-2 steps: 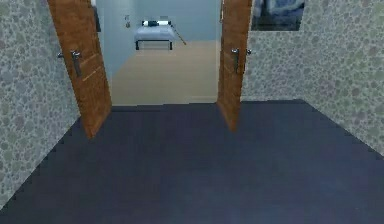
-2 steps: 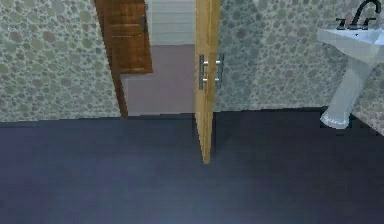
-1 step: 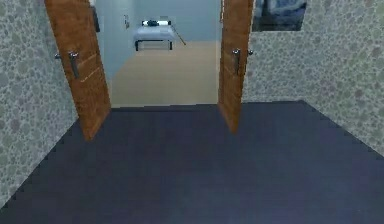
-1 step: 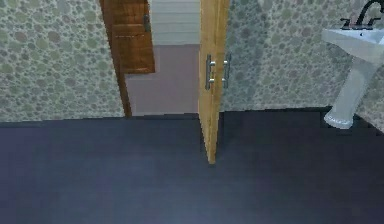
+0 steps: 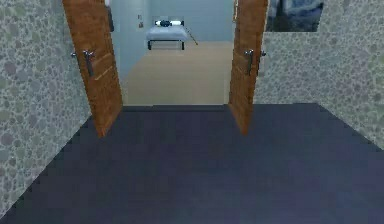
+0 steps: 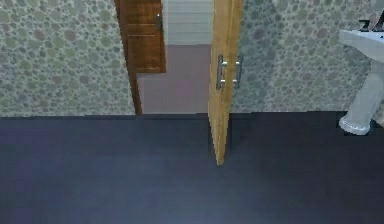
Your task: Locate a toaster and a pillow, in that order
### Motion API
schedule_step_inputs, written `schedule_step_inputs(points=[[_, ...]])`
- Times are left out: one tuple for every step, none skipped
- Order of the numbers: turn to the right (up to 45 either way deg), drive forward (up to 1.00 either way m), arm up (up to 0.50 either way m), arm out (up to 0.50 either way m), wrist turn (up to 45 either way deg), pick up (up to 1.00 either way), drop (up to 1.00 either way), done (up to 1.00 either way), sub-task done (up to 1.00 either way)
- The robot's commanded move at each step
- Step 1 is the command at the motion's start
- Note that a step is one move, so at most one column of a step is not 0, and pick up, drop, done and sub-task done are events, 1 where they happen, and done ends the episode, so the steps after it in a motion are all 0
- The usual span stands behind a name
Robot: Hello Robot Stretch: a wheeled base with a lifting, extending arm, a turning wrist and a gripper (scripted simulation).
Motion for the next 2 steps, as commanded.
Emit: schedule_step_inputs(points=[[0.0, 1.00, 0.00, 0.00, 0.0, 0.00, 0.00, 0.00, 0.00], [-3.0, 0.00, 0.00, 0.00, 0.0, 0.00, 0.00, 0.00, 0.00]])
